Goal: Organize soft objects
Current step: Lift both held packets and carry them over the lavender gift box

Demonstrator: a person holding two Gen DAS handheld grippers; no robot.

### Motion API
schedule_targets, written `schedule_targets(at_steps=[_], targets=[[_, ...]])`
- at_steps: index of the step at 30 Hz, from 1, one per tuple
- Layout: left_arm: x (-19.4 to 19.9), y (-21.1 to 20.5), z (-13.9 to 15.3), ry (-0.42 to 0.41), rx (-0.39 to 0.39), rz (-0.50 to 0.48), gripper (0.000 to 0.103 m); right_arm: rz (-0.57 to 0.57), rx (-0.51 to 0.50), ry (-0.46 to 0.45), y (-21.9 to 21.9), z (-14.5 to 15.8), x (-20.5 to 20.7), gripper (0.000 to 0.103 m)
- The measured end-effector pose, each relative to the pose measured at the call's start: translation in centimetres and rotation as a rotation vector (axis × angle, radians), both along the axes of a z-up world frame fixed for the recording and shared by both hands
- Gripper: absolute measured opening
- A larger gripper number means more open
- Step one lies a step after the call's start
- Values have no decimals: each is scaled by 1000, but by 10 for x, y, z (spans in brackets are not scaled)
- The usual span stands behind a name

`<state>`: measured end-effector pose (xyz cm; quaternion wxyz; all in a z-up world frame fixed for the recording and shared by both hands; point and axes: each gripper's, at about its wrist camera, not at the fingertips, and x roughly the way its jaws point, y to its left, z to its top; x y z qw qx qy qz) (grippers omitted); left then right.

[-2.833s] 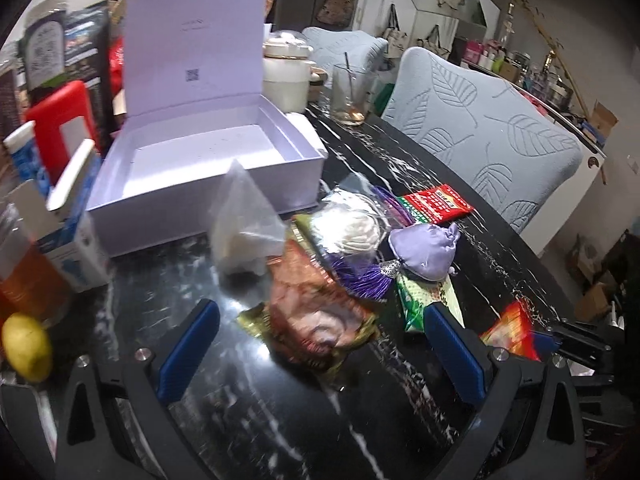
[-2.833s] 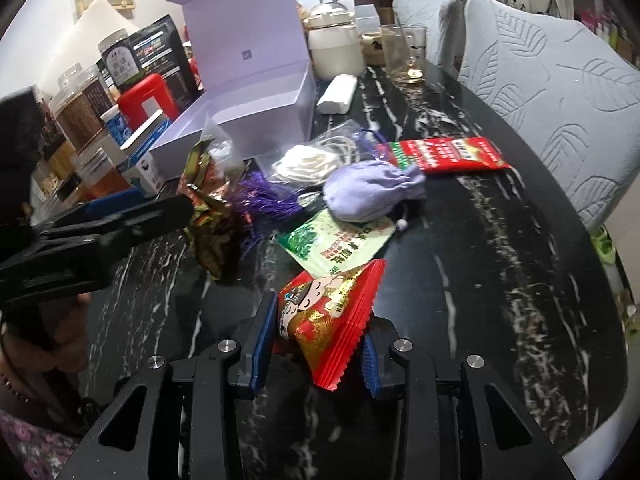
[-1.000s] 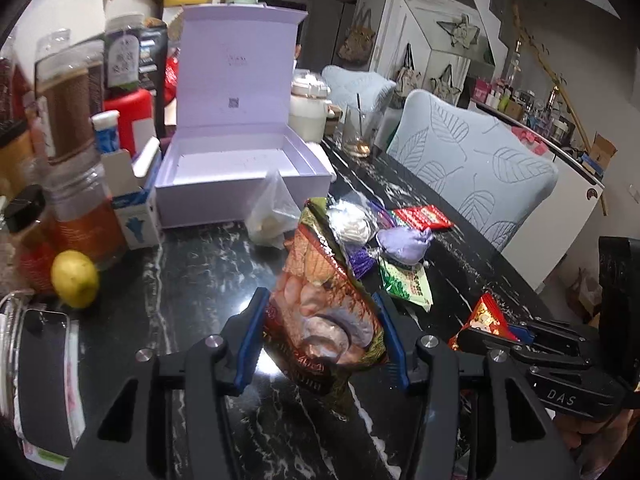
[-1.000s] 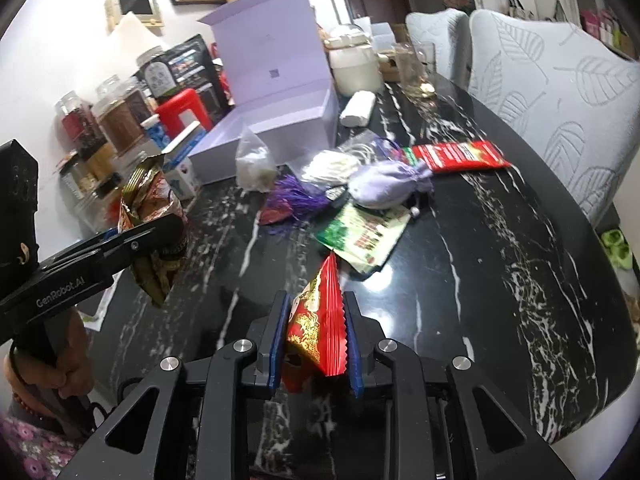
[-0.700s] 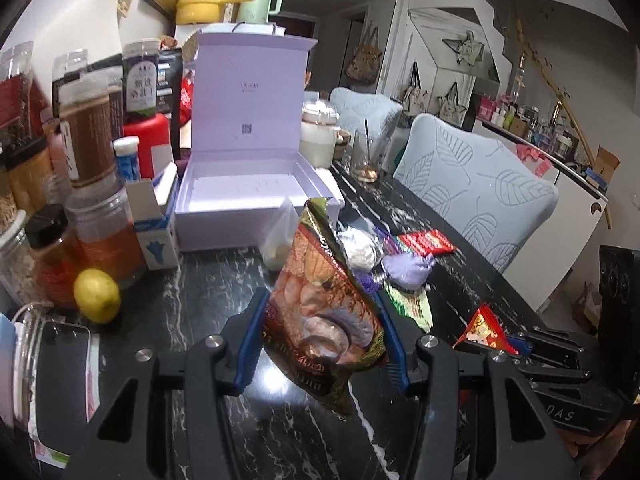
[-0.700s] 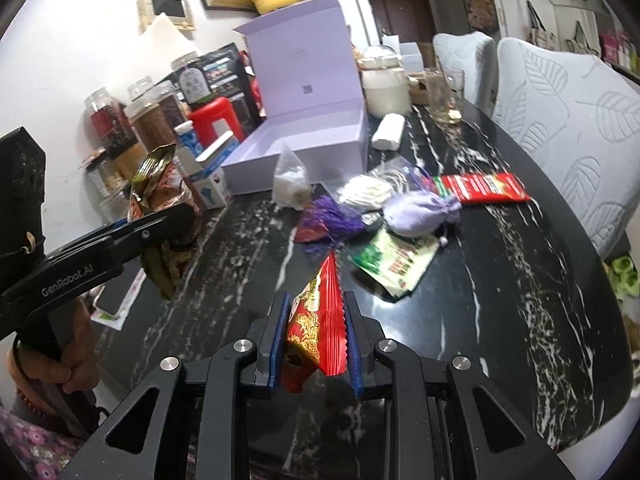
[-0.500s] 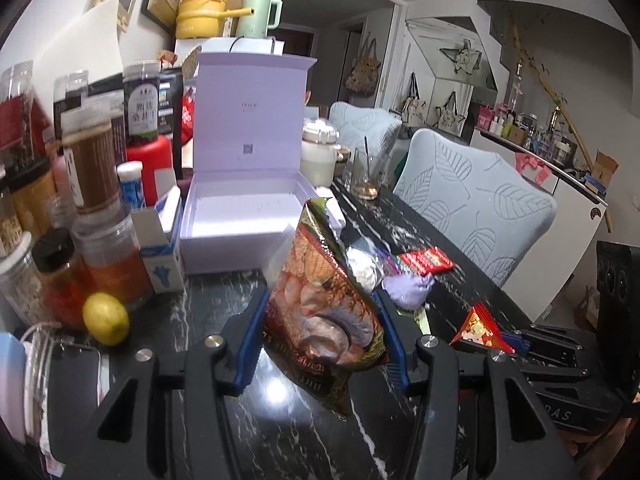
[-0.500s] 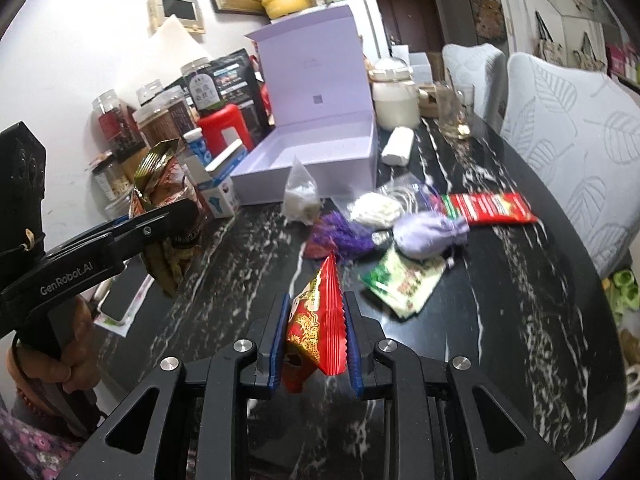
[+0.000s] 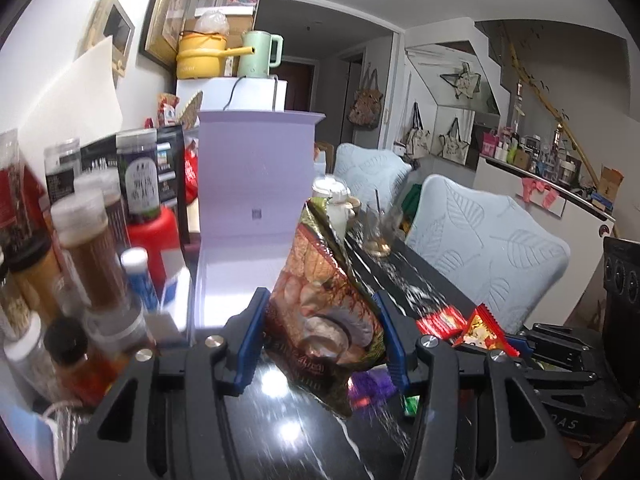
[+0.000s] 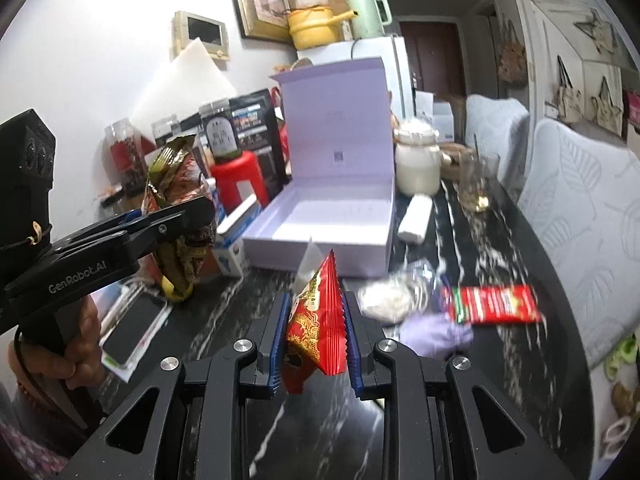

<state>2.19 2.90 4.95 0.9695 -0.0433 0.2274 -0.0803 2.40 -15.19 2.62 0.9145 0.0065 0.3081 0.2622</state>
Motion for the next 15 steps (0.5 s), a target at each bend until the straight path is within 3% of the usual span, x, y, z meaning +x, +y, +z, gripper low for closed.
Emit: schedule_targets(at_steps=[15], targets=[[85,11,47,-82,56,65,51,28,-25,-128,24,49,86,25]])
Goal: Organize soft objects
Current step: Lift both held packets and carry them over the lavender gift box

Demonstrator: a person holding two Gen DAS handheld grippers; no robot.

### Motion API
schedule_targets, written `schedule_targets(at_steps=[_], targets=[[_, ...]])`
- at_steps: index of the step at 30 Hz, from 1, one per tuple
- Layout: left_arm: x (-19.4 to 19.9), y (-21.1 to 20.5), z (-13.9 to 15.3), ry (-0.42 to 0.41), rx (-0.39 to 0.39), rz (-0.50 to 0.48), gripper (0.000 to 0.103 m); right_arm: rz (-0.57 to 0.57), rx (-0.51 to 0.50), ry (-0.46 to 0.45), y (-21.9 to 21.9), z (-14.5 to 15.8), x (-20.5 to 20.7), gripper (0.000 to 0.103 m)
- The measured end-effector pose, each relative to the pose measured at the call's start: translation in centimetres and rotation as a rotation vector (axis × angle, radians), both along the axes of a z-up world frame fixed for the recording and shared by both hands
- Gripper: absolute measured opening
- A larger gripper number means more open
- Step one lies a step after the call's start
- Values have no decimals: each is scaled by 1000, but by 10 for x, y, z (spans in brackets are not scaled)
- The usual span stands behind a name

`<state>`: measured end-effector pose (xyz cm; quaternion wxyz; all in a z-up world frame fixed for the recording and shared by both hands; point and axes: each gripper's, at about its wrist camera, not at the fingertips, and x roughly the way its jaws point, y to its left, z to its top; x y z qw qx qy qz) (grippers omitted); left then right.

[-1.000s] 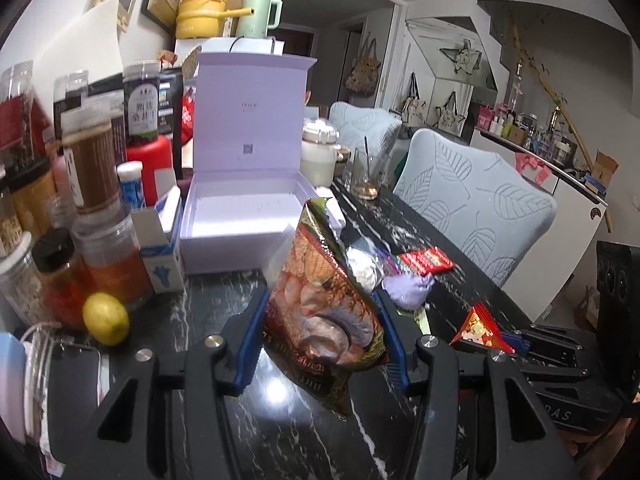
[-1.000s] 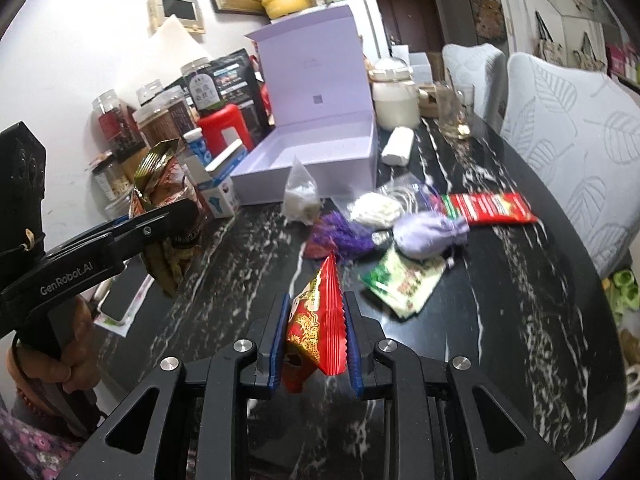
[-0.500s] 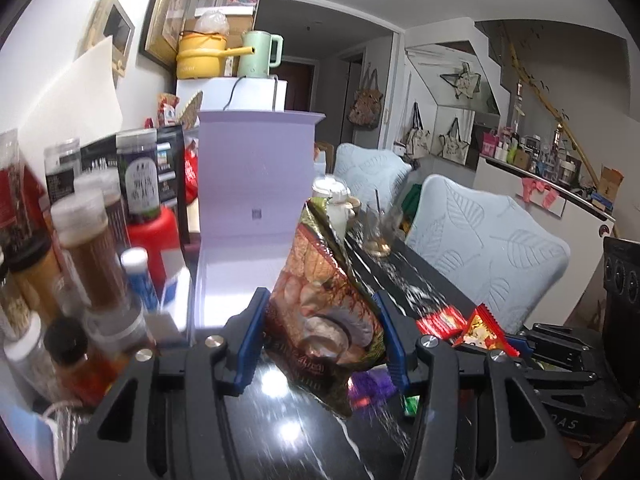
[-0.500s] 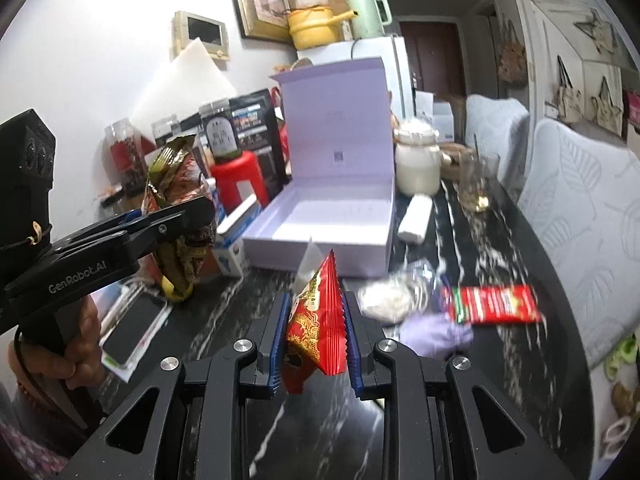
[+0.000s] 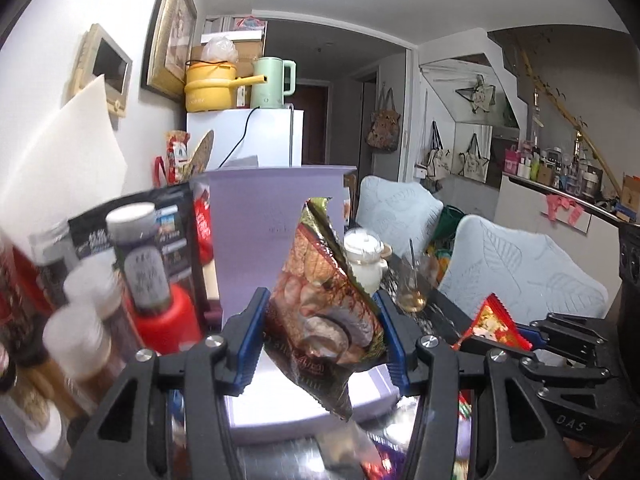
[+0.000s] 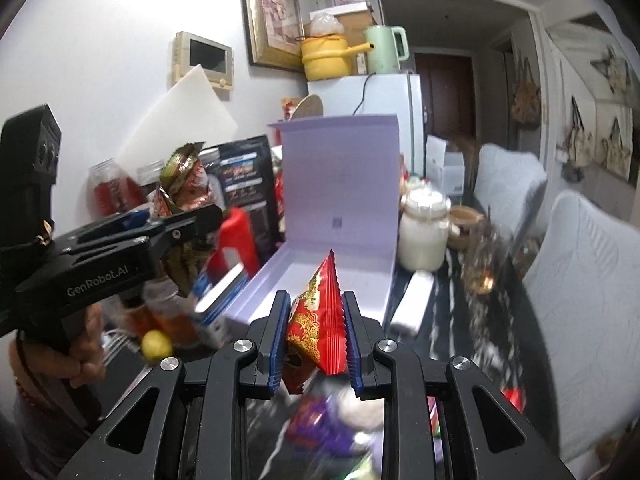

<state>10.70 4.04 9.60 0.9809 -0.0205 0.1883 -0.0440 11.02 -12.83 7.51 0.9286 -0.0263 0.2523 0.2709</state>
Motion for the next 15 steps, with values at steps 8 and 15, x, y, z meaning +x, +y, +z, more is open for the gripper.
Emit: schedule_targets(at_steps=[8,15], targets=[[57,11,21,4,30,20,51,17,-5,-25,18,25,63,25],[109,17,17,58,62,64,51,30,-31,-9,38,36,124,25]])
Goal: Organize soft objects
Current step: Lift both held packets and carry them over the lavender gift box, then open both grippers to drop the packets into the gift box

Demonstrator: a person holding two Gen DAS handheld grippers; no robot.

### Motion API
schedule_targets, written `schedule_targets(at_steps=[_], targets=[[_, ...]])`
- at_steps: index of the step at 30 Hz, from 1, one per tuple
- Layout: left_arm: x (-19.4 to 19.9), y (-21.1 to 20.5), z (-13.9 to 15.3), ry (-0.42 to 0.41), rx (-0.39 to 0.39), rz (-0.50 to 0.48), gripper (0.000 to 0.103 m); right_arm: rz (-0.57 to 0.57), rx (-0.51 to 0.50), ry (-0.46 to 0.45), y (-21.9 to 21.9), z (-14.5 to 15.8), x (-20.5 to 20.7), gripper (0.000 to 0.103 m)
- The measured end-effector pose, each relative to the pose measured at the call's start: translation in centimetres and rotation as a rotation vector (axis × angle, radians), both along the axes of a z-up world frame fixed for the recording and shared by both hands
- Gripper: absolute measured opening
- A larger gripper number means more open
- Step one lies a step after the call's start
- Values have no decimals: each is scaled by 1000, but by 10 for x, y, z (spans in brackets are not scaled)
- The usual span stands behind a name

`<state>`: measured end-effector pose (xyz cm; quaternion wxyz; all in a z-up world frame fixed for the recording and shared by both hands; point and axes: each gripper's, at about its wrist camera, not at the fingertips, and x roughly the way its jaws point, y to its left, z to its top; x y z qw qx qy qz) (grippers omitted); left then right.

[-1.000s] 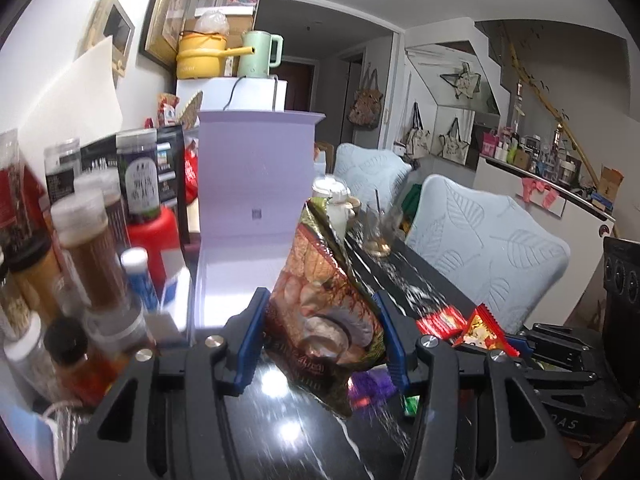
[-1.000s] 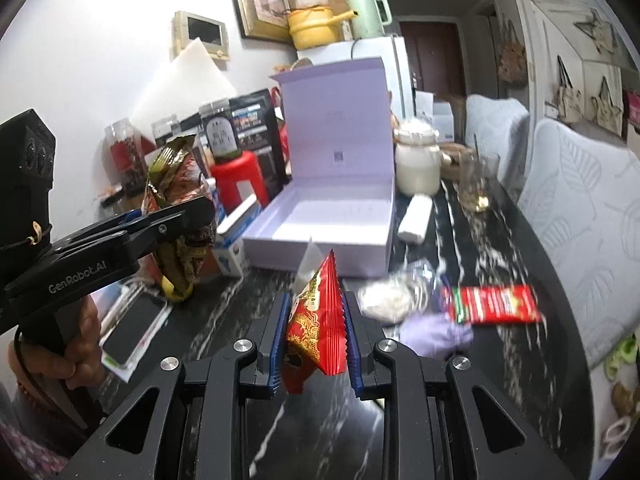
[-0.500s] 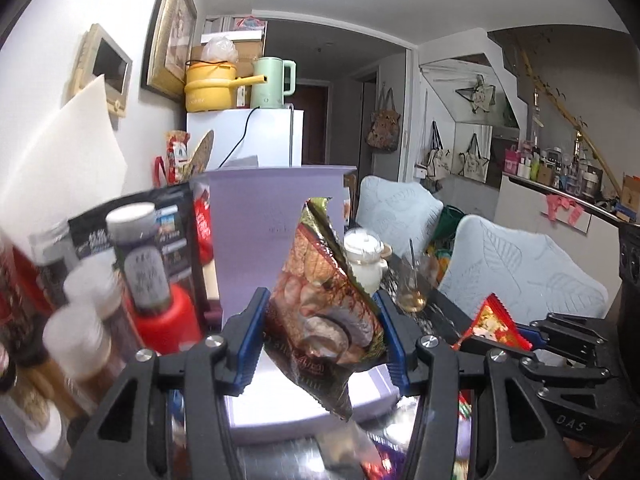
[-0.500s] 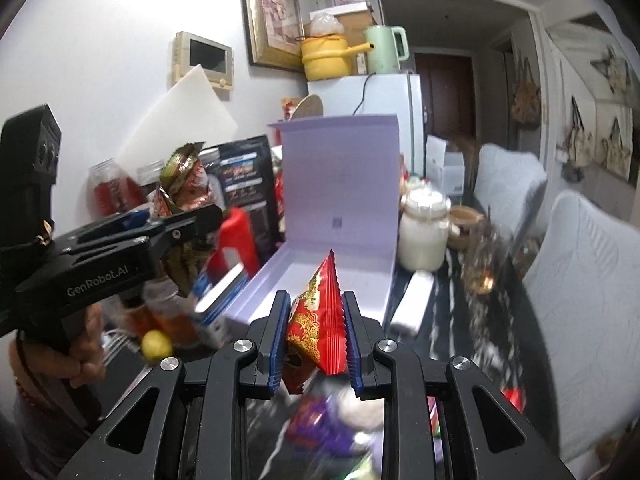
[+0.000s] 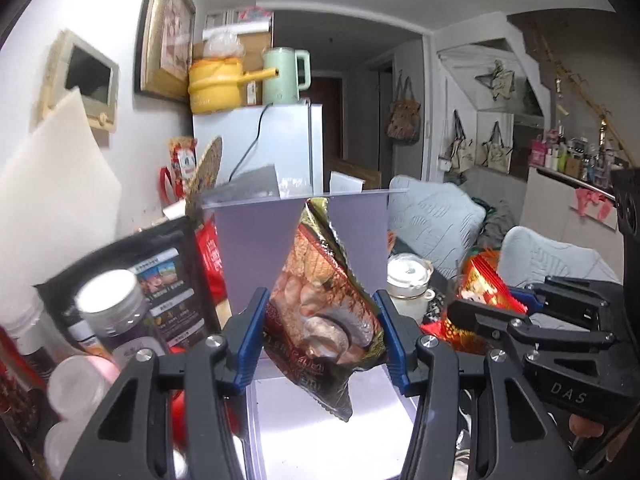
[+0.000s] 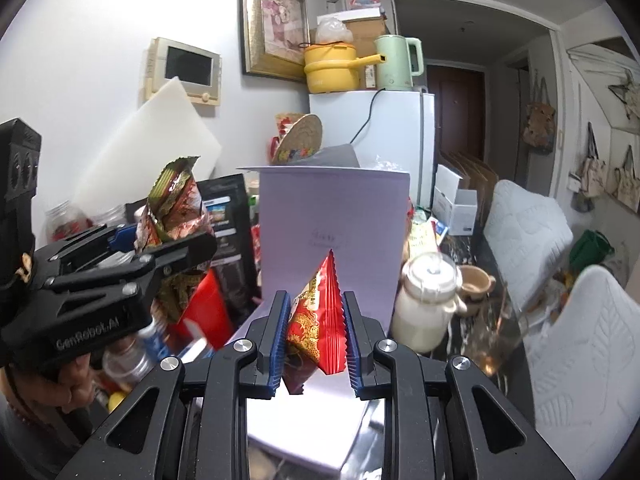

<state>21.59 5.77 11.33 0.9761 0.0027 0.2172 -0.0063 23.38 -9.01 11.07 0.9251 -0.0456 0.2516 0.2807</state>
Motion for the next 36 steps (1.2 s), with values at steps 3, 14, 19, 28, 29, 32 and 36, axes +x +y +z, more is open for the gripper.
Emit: schedule_targets(at_steps=[3,14,19,28,29,32,36], targets=[[27,5,-16,69,-6,7,51,-2,-11,40,8,-6,27,25],[83,9,-79,249,9,30,51,-44,-127,136,31,-60,92,25],[100,15,-112,363,-25,38,51,-48,-157,192,38,-85,105,25],[113,26,-146,455,-32,70,51,-47,-172,328,42,-128,129,25],[114,27,-149,463,-31,73,51,-52,-179,340,42,-133,131,25],[116,29,-154,483,-26,87,51,-61,-187,354,41,-140,133,25],[116,30,-154,482,-18,95,51,-67,-199,357,43,-144,134,25]])
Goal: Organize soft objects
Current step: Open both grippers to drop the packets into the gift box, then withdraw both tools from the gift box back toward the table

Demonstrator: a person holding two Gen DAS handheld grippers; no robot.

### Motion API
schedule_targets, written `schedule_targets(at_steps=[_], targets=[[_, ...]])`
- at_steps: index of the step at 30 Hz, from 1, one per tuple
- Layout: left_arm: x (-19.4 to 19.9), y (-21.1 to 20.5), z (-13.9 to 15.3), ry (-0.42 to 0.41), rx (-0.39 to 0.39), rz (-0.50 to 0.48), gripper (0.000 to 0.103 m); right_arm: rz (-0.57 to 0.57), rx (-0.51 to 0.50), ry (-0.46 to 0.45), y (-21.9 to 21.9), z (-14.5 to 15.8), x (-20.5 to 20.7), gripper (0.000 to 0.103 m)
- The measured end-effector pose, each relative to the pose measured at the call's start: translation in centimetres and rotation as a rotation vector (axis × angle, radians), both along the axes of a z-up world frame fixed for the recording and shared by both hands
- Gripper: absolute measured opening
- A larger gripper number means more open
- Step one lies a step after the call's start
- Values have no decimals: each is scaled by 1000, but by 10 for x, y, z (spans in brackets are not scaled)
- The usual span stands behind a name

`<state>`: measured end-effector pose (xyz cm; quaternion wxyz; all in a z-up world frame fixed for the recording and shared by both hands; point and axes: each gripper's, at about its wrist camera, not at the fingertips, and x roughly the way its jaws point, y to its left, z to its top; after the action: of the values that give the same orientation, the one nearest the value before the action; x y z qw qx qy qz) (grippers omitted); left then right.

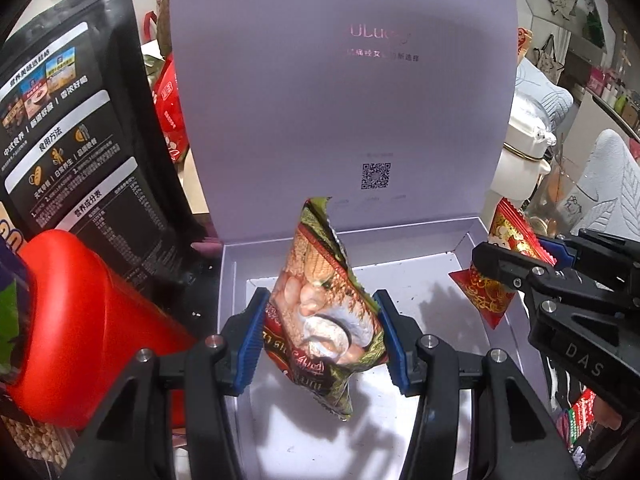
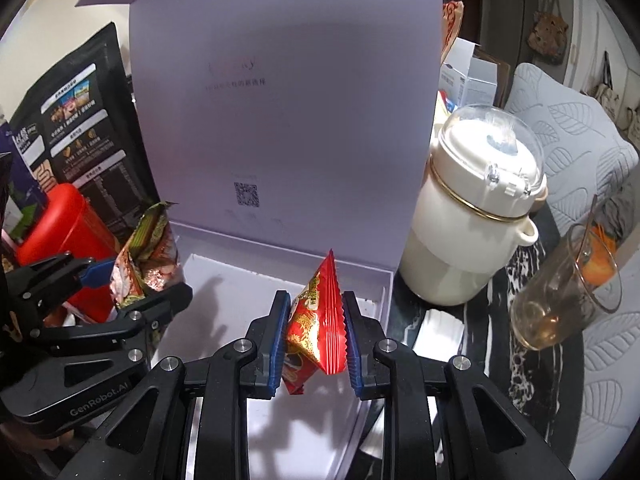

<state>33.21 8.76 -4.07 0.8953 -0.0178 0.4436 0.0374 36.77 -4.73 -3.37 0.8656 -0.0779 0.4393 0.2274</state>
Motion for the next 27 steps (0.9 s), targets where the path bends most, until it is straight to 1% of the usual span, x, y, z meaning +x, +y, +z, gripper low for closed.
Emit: schedule_targets(at_steps=[3,6,7,8,9,11,12,14,15,16,18,20,22,27], targets=[[-2,-1,4,-26,13,-2,51,2,-2,-5,2,2,-1,26],[-3,-2,9,-32,19,13,51,-6,-14,-23,5,5,-2,28],[-3,-2,10,-35,24,12,52,-9,-17,-27,5,7,-2,35],[-4,-4,13,-37,37,10,52,-18,-21,-28,4,8,-2,47],[-4,-6,14,-37,45,10,52,-24,-20,-28,3,8,-2,54],[-5,-8,16,-27,53,10,54,-33,-15,-22,-1,8,-2,55],[-4,-10,17,-13,52,5,59,-37,-15,-18,-3,8,-3,55],[-6,-12,20,-22,52,11,75,-47,-18,-11,-7,8,-4,55],[-7,-13,22,-31,58,14,87,-50,-18,-9,-9,9,-4,55],[-8,-13,24,-35,61,16,94,-53,-17,-6,-11,10,-5,55],[-11,-13,29,-42,52,22,95,-68,-21,-9,-16,13,-6,56],[-12,-12,32,-37,44,23,95,-75,-8,-13,-21,17,-9,60],[-15,-12,36,-42,43,24,95,-81,6,-17,-26,23,-12,60],[-25,-15,54,-71,34,23,95,-89,-1,-52,-32,43,-19,60]])
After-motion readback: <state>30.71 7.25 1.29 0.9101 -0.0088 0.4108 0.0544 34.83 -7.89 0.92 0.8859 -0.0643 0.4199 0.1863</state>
